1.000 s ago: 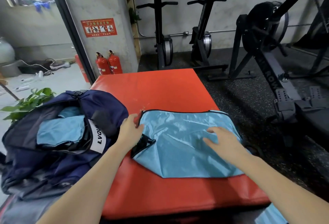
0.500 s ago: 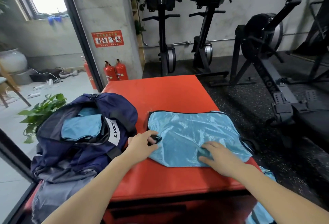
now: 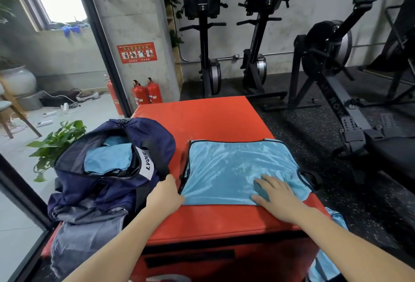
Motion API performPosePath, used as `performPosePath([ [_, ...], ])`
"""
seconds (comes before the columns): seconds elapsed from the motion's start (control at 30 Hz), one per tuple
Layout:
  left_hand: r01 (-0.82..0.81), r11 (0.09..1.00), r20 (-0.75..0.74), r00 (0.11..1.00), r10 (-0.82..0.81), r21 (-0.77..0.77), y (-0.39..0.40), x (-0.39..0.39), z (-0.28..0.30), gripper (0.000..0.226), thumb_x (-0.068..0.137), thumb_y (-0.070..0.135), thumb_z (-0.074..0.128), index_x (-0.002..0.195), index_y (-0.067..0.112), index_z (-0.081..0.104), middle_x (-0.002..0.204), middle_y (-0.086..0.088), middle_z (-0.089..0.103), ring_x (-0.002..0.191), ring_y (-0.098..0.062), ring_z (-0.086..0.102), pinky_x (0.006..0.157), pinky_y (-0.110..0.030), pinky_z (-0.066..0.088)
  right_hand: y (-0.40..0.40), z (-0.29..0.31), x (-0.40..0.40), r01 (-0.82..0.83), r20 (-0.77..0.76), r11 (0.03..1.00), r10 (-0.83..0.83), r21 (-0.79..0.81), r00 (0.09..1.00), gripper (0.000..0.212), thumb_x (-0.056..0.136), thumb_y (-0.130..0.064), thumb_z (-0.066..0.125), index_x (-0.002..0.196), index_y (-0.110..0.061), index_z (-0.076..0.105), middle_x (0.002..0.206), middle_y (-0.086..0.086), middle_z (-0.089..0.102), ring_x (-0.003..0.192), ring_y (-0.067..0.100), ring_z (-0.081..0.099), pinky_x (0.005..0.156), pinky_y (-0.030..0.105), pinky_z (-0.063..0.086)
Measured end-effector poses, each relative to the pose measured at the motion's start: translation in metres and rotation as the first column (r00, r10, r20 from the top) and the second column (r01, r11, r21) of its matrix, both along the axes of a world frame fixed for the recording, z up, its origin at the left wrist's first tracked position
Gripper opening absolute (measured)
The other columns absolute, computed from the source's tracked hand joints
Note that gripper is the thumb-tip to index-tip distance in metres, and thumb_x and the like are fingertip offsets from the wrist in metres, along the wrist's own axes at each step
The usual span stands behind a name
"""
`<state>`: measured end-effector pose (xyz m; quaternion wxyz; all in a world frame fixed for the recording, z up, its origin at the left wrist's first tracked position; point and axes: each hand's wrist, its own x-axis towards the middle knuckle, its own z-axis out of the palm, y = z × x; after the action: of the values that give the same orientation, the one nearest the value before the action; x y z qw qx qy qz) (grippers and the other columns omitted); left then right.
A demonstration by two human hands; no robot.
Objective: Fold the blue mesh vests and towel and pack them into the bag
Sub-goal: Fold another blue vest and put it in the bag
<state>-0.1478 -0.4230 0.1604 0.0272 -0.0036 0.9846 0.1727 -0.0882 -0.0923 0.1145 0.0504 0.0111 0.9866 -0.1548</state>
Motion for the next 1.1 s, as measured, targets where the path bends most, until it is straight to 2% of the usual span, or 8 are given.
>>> performPosePath([
  [0.2, -0.061, 0.992, -0.046, 0.997, 0.056, -0.112, 0.007, 0.016, 0.003, 0.03, 0.085, 0.024, 0.054, 0.107, 0.013, 0.036, 0.105, -0.007, 0.06, 0.098, -0.032, 0.062, 0.071, -0.035, 0.041, 0.007, 0.005, 0.009, 0.079, 0.001, 0.997, -0.079, 0.004, 0.997, 0.099, 0.079, -0.083, 0.016, 0.158, -0.025, 0.016, 0.166, -0.001, 0.006, 0.153, 0.021, 0.0, 0.124, 0.044, 0.009],
  [0.3, -0.06, 0.991, -0.157, 0.987, 0.041, -0.122, 0.011, 0.021, 0.011, 0.026, 0.088, 0.026, 0.051, 0.107, 0.014, 0.037, 0.097, -0.005, 0.064, 0.091, -0.032, 0.064, 0.068, -0.034, 0.042, 0.013, 0.005, 0.011, 0.088, 0.007, 0.996, -0.088, -0.012, 0.996, 0.105, 0.075, -0.084, 0.013, 0.158, -0.021, 0.015, 0.166, 0.001, 0.006, 0.153, 0.02, 0.001, 0.124, 0.043, 0.012],
  [0.43, 0.155, 0.988, -0.315, 0.938, -0.142, 0.016, 0.027, 0.018, 0.01, 0.023, 0.091, 0.024, 0.048, 0.114, 0.024, 0.047, 0.102, 0.001, 0.063, 0.093, -0.028, 0.063, 0.078, -0.037, 0.049, 0.013, 0.002, 0.012, 0.071, -0.015, 0.997, -0.07, 0.022, 0.997, 0.086, 0.094, -0.071, 0.029, 0.159, -0.018, 0.012, 0.167, 0.0, 0.003, 0.153, 0.019, -0.002, 0.124, 0.043, 0.012],
  [0.53, 0.43, 0.884, -0.208, 0.896, -0.392, 0.184, 0.051, 0.019, -0.011, 0.041, 0.099, 0.03, 0.052, 0.139, 0.025, 0.048, 0.14, 0.005, 0.05, 0.132, -0.013, 0.045, 0.108, -0.022, 0.031, 0.013, 0.001, 0.013, 0.064, -0.016, 0.997, -0.063, 0.051, 0.998, 0.102, 0.08, -0.082, 0.014, 0.159, -0.018, 0.011, 0.167, -0.001, 0.003, 0.153, 0.019, -0.001, 0.124, 0.042, 0.011],
  [0.63, 0.448, 0.89, -0.07, 0.894, -0.443, 0.087, 0.065, 0.009, -0.038, 0.056, 0.101, 0.049, 0.043, 0.152, 0.029, 0.033, 0.162, 0.001, 0.024, 0.152, -0.015, 0.012, 0.121, -0.029, 0.009, 0.019, -0.002, 0.012, 0.068, -0.028, 0.995, -0.066, 0.07, 0.997, 0.103, 0.079, -0.083, 0.008, 0.159, -0.018, 0.012, 0.166, -0.002, 0.005, 0.153, 0.018, 0.0, 0.124, 0.04, 0.01],
  [0.77, 0.293, 0.942, 0.011, 0.955, -0.295, -0.164, 0.053, -0.012, -0.044, 0.069, 0.099, 0.065, 0.023, 0.158, 0.03, 0.015, 0.166, -0.009, 0.008, 0.153, -0.024, 0.002, 0.123, -0.039, 0.004, 0.047, -0.005, 0.011, 0.241, -0.097, 0.953, -0.226, 0.182, 0.969, 0.124, 0.066, -0.088, -0.022, 0.156, -0.014, 0.021, 0.163, 0.002, 0.02, 0.152, 0.019, 0.012, 0.123, 0.041, 0.01],
  [0.9, 0.24, 0.946, 0.043, 0.971, -0.236, -0.217, 0.05, -0.013, -0.042, 0.073, 0.098, 0.068, 0.015, 0.159, 0.03, 0.007, 0.167, -0.006, 0.002, 0.153, -0.021, -0.002, 0.123, -0.044, 0.002, 0.068, -0.011, 0.014, 0.278, -0.039, 0.945, -0.275, 0.171, 0.961, 0.097, 0.086, -0.076, 0.004, 0.158, -0.013, 0.011, 0.166, 0.001, 0.01, 0.153, 0.021, 0.006, 0.124, 0.045, 0.01],
  [1.1, 0.228, 0.937, 0.056, 0.974, -0.221, -0.264, 0.056, -0.009, -0.038, 0.075, 0.096, 0.07, 0.012, 0.159, 0.029, 0.006, 0.166, -0.007, 0.002, 0.153, -0.023, -0.004, 0.121, -0.053, -0.004, 0.066, -0.007, 0.015, 0.236, -0.05, 0.934, -0.231, 0.269, 0.972, 0.094, 0.085, -0.072, -0.005, 0.159, -0.016, 0.01, 0.167, 0.0, 0.008, 0.153, 0.025, -0.004, 0.121, 0.048, -0.005],
])
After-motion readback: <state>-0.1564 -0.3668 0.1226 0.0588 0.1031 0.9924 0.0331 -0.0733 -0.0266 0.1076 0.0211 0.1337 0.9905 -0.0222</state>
